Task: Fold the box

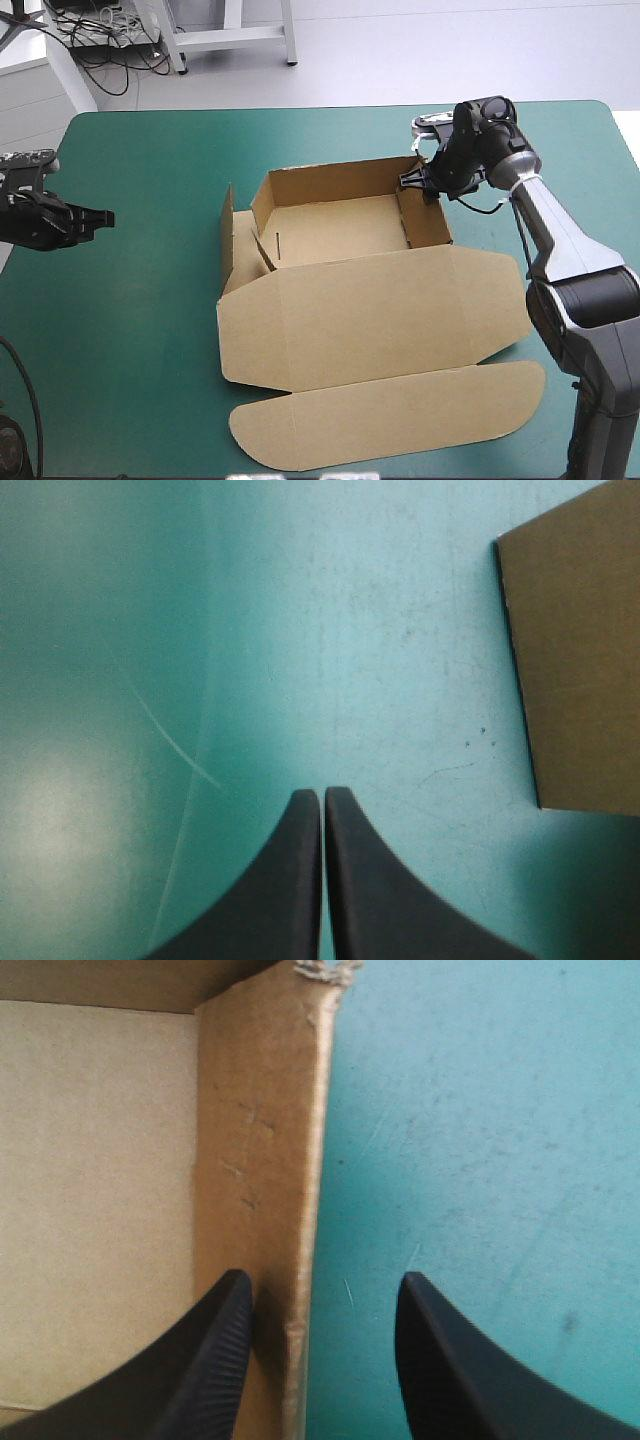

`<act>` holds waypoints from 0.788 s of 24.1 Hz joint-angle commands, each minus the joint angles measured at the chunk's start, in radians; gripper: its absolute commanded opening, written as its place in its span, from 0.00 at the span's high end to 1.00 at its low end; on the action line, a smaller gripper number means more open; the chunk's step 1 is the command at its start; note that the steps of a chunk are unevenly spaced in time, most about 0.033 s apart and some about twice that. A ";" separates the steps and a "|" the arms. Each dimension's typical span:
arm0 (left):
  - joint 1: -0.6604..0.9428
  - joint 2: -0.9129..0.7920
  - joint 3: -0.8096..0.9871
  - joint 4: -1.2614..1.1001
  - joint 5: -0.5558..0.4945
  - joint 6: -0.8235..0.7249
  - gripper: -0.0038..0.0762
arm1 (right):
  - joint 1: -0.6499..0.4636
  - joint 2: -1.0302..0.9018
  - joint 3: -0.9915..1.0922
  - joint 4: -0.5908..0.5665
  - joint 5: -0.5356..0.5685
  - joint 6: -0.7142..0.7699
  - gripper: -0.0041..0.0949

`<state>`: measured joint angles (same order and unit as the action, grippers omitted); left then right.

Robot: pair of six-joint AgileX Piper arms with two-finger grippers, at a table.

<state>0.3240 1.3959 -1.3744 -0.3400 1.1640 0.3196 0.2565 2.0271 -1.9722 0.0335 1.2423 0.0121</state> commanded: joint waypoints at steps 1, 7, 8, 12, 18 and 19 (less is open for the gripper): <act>0.002 -0.031 -0.024 -0.032 -0.002 0.005 0.96 | -0.007 -0.026 -0.028 0.011 0.011 -0.012 0.54; 0.002 -0.031 -0.024 -0.034 -0.036 0.005 0.96 | -0.007 0.012 -0.028 0.119 0.011 -0.079 0.91; 0.002 -0.031 -0.024 -0.034 -0.036 0.005 0.96 | -0.007 0.012 -0.028 0.123 0.011 -0.090 0.97; 0.002 -0.031 -0.024 -0.034 -0.041 0.005 0.96 | -0.007 0.002 -0.028 0.142 0.011 -0.075 0.96; 0.002 -0.031 -0.024 -0.025 -0.048 0.005 0.95 | -0.059 -0.100 -0.028 0.261 0.011 -0.116 0.96; 0.002 -0.031 -0.024 -0.020 -0.048 0.005 0.95 | -0.075 -0.121 -0.028 0.282 0.011 -0.121 0.96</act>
<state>0.3240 1.3959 -1.3744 -0.3403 1.1551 0.3237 0.2264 2.0424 -1.9685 0.2220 1.2343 -0.0874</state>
